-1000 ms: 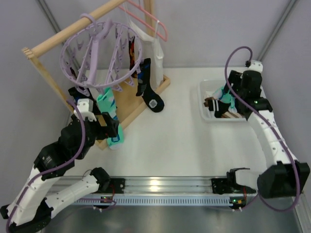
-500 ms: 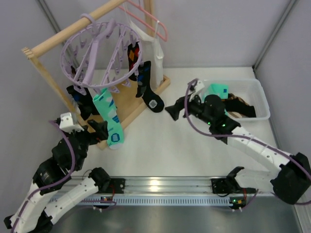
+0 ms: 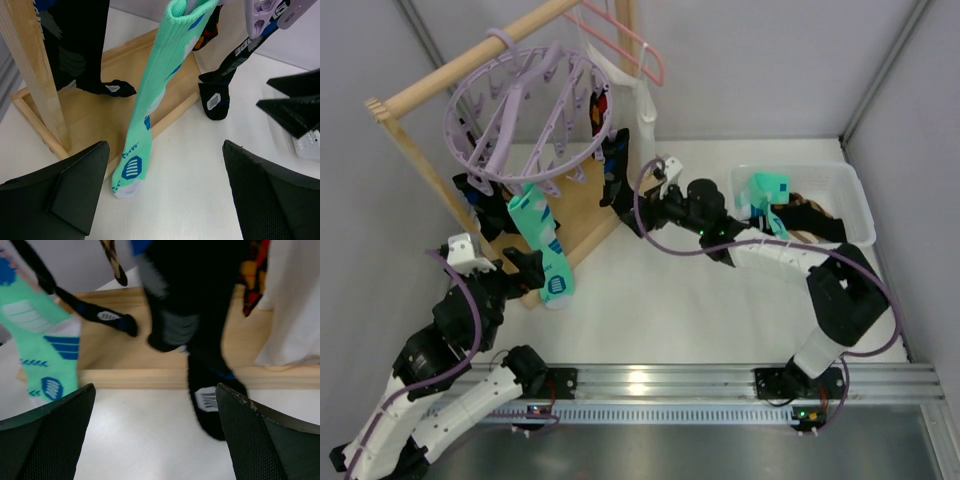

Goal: Remove the socks clipped to the hanger

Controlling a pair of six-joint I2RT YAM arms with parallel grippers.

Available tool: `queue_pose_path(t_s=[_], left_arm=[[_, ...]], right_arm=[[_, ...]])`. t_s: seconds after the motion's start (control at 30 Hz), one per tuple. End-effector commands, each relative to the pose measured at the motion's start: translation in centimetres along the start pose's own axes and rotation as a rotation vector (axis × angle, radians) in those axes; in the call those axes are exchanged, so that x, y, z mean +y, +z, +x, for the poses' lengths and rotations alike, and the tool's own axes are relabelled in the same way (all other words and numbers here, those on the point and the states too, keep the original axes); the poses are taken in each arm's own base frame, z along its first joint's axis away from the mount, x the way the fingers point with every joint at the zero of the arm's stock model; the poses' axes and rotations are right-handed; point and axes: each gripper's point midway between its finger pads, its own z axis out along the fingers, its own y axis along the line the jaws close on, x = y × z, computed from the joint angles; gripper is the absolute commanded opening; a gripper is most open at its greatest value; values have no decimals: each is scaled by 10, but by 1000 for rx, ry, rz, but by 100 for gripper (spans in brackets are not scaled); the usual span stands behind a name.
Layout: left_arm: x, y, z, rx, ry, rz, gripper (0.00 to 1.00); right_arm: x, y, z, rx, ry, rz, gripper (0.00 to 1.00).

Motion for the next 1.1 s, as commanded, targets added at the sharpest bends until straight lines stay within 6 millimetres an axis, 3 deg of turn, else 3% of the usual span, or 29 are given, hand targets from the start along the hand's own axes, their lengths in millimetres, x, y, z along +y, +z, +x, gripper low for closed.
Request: queue_pose_path(t_s=[0.0,0.03,0.07,0.13,0.17,0.2,0.23,0.27,0.33,0.37,0.4,0.5,0.63,0.73,0.77,0.8,0.87,0.9,0.93,0.97,1.0,1.03,1.07], left_arm=[[-7,3,-5,-23,-25,20,98],[-7,3,-5,-23,-24,18,98],[-7,3,-4,-20,-22,18,98],[-7,4,-4,-18,-19,19,98],[-7,4,-3,-16,-16,16,98],[-7,4,-3,-15,-13,16,98],[-7,5,-3,-14,-13,15,98],[-8,5,-2,-11,-11,17,98],[-9,6,-1,-5,-6,19,98],[-9,6,-1,-4,-4,18,98],[-10,7,1,3,2,17,98],[-11,9,2,9,14,11,98],[-11,11,4,16,19,8,98],[-11,10,2,12,13,10,98],[-12,9,2,14,12,19,98],[-13,9,2,15,13,24,98],[-15,6,-3,8,6,42,98],[-17,4,-6,5,0,54,98],[-21,0,-15,-6,-16,75,98],[-25,0,-17,0,-17,89,98],[-35,-3,-20,14,-23,135,98],[-43,-7,-32,9,-33,166,98],[-53,-4,-33,34,-20,184,98]], right_arm=[[-34,12,-33,-83,-49,-150,99],[-42,16,-38,-85,-62,-165,99],[-53,23,-23,-49,-71,-175,99],[-66,30,-25,-16,-89,-210,99],[-75,39,-10,19,-126,-221,98],[-75,43,-7,33,-139,-240,97],[-76,49,-17,20,-162,-253,97],[-79,57,-1,53,-164,-269,97],[-84,66,-5,42,-174,-288,96],[-87,73,7,58,-161,-300,95],[-90,78,3,46,-165,-311,95],[-90,89,15,38,-127,-343,90],[-81,97,26,-2,-72,-374,76],[-70,101,28,-16,-74,-405,59],[-66,101,26,-25,-71,-411,38],[-63,100,29,-25,-66,-412,26],[-59,95,14,-71,-66,-398,4],[-60,89,22,-63,-47,-379,1],[-55,79,-4,-127,-70,-367,0],[-57,71,9,-112,-45,-323,0],[-56,63,5,-130,-44,-301,0],[-48,49,-23,-195,-59,-286,0],[-45,41,-27,-211,-52,-266,0]])
